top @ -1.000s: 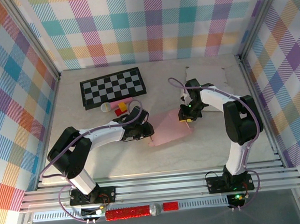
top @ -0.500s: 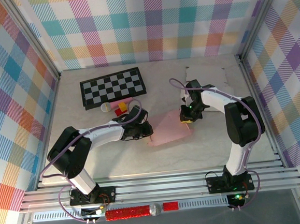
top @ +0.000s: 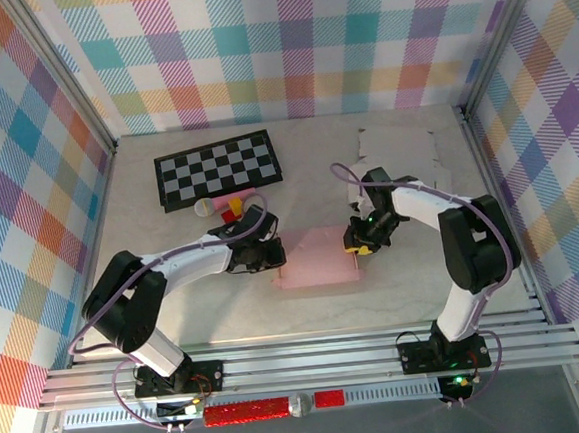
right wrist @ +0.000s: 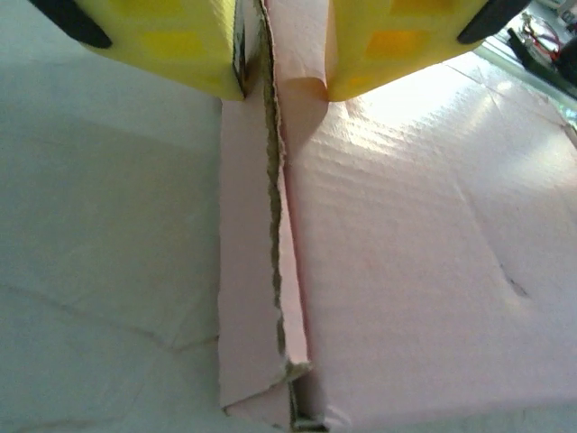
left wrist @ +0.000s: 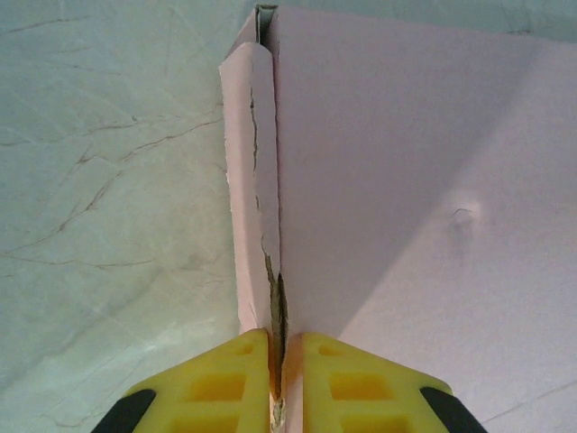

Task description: Fold the paper box

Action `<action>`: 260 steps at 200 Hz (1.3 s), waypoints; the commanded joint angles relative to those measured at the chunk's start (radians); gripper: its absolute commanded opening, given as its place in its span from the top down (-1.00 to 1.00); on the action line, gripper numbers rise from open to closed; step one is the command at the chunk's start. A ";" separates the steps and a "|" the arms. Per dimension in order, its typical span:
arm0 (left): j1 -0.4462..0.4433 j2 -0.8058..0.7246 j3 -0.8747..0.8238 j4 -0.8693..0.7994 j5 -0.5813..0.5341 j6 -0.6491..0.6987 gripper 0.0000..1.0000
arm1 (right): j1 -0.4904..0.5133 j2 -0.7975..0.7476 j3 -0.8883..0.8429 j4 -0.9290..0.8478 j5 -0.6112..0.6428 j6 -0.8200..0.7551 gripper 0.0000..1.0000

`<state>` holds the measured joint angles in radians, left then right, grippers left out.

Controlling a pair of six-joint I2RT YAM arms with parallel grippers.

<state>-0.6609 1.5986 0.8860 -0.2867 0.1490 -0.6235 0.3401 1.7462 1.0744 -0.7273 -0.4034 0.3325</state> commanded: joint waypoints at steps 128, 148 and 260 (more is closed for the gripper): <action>0.023 0.007 0.018 -0.054 0.049 0.072 0.84 | -0.122 -0.073 -0.024 0.091 -0.144 0.030 -0.22; 0.024 0.008 0.020 -0.052 0.052 0.070 0.85 | -0.131 -0.072 -0.059 0.124 -0.163 0.047 -0.24; 0.136 -0.026 -0.086 0.110 0.204 0.047 1.00 | -0.174 -0.076 -0.205 0.339 -0.335 0.120 -0.45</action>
<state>-0.5674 1.5902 0.8413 -0.2165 0.3012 -0.5671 0.1757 1.6718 0.8803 -0.4580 -0.6312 0.4397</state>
